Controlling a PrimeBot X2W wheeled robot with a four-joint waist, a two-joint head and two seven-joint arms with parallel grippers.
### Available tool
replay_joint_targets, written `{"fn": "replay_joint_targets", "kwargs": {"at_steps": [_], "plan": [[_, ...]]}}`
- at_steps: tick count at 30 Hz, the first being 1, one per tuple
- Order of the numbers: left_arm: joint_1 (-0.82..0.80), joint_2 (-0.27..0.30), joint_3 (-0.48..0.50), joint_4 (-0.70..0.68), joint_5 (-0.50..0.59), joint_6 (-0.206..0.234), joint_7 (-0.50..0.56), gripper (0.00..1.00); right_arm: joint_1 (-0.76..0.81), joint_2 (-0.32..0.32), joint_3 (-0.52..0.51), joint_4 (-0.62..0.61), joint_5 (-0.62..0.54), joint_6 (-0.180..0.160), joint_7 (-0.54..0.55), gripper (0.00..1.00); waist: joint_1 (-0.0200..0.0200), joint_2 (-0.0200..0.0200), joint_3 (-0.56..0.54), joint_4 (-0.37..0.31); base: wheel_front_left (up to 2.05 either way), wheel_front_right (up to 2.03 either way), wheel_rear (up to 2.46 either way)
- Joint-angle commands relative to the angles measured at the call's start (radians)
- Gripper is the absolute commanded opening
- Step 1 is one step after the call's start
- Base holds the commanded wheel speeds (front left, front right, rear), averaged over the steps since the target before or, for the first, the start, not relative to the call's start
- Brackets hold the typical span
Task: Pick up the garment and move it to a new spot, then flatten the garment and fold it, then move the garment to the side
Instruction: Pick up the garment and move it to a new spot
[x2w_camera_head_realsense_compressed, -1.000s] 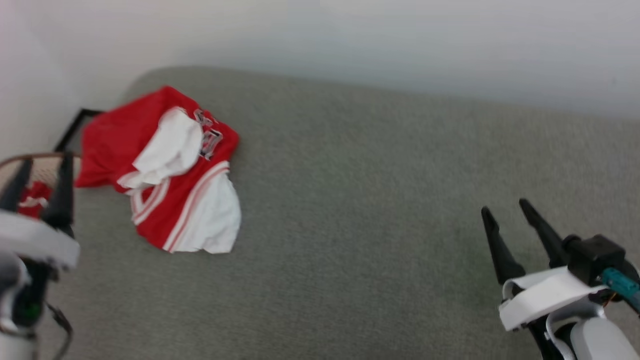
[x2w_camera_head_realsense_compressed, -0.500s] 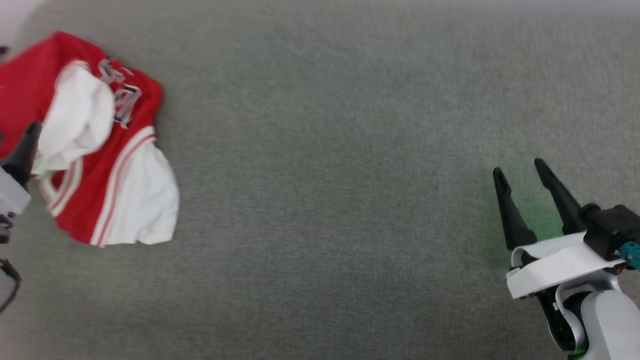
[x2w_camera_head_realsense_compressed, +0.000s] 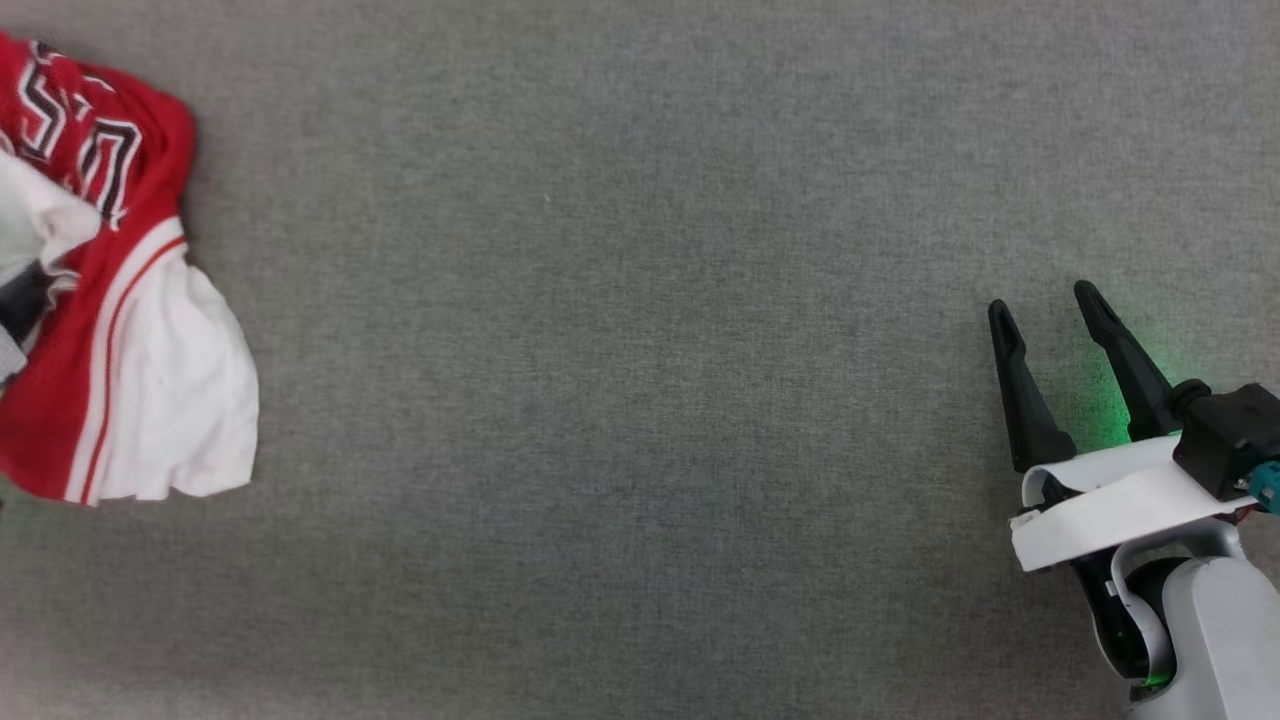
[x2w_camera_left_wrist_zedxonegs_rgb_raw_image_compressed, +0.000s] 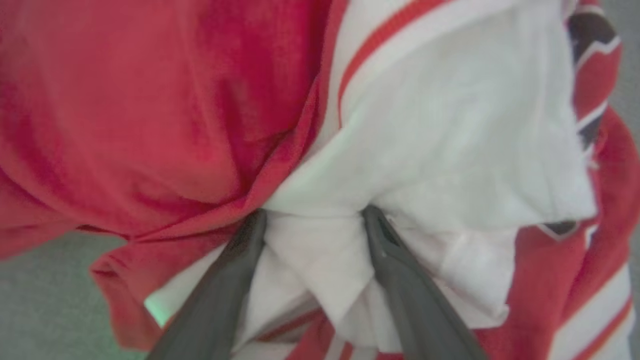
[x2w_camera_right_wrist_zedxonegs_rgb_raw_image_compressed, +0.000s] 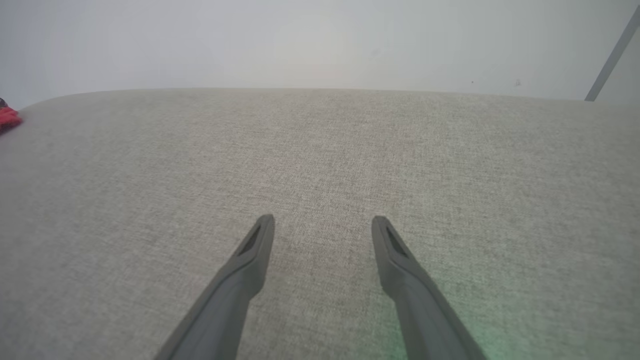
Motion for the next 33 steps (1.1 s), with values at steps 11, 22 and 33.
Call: {"fn": "replay_joint_targets", "kwargs": {"at_steps": [11, 22, 33], "plan": [[0.0, -0.049, -0.112, 0.077, -0.069, 0.002, -0.016, 0.0, -0.014, 0.005, -0.011, -0.004, -0.01, -0.001, 0.005, 1.0, 0.0, 0.0, -0.005, 0.0, 0.0, 0.0, 0.0], [-0.073, 0.059, -0.193, -0.025, -0.065, 0.001, -0.205, 0.0, 0.018, 0.003, 0.01, 0.041, 0.02, -0.001, -0.014, 1.0, 0.0, 0.0, -0.14, 0.032, 0.0, 0.0, 0.0], [-0.133, 0.126, -0.267, -0.138, 0.001, 0.001, -0.38, 0.0, 0.062, 0.001, 0.031, 0.087, 0.06, -0.001, -0.033, 1.0, 0.0, 0.0, -0.298, 0.055, 0.0, 0.0, 0.0]]}}
